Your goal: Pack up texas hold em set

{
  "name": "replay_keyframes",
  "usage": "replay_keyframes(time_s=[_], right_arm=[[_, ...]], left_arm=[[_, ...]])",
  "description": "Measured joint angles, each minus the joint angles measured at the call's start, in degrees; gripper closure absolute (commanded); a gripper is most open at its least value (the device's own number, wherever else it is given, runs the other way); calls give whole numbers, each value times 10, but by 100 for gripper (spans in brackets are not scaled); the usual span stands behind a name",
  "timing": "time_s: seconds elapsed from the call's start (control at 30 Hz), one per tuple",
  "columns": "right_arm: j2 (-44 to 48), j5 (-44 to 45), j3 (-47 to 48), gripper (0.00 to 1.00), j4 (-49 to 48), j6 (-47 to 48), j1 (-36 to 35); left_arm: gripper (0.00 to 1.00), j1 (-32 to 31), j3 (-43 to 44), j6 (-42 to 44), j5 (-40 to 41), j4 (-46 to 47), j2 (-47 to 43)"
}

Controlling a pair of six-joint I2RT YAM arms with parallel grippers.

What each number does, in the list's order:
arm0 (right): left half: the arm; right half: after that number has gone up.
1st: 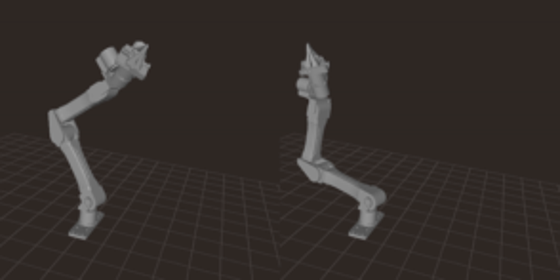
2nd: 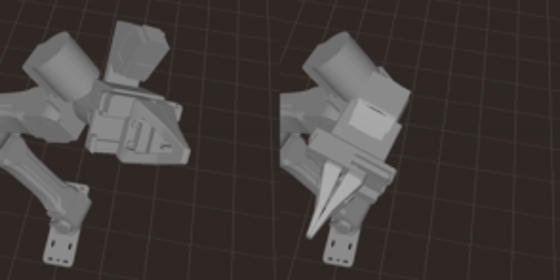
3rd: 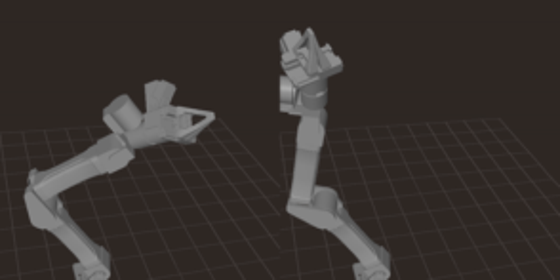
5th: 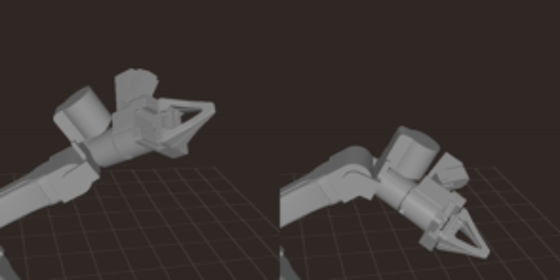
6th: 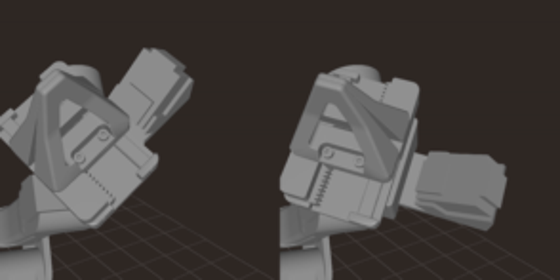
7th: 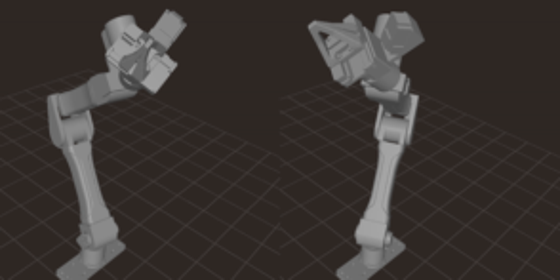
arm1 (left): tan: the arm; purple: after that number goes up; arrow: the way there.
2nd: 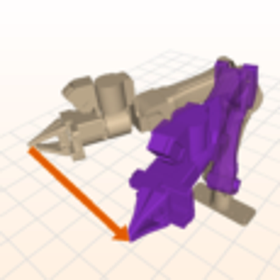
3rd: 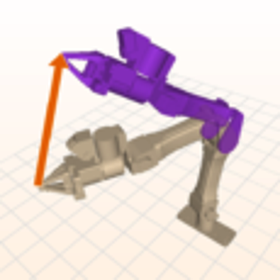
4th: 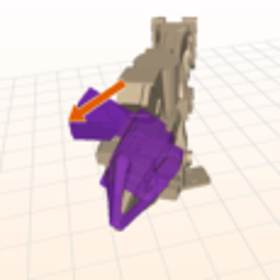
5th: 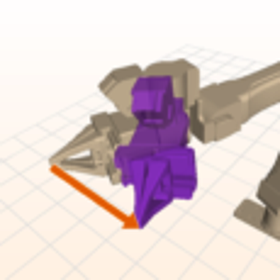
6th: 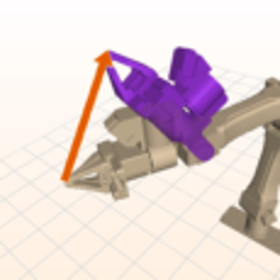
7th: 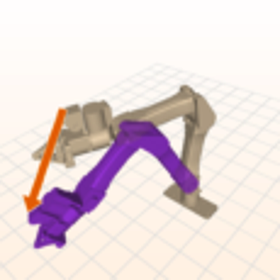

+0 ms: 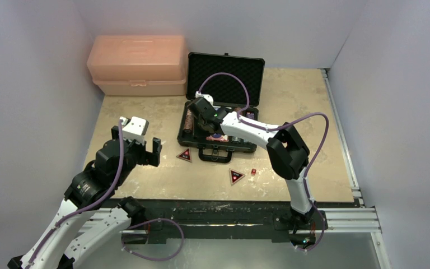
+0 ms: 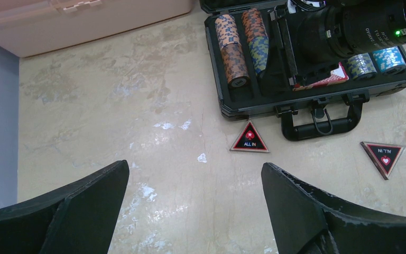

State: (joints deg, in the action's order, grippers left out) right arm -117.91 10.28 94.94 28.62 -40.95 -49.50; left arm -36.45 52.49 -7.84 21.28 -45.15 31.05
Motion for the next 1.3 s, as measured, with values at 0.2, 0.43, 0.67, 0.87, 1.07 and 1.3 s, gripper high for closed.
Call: replay_keyframes(time_s=[0.2, 0.43, 0.67, 0.87, 1.07, 1.3], right_arm=[[0, -6, 0, 86, -5, 0, 0], [0, -8, 0, 71, -7, 1, 0], [0, -8, 0, 58, -9, 1, 0], [1, -8, 0, 54, -9, 2, 0], [10, -8, -1, 53, -9, 5, 0], [33, -8, -1, 44, -11, 10, 0]], left_arm=[[4, 0, 0, 0, 0, 0, 0], [4, 0, 0, 0, 0, 0, 0], [4, 0, 0, 0, 0, 0, 0], [4, 0, 0, 0, 0, 0, 0], [4, 0, 0, 0, 0, 0, 0], [4, 0, 0, 0, 0, 0, 0]])
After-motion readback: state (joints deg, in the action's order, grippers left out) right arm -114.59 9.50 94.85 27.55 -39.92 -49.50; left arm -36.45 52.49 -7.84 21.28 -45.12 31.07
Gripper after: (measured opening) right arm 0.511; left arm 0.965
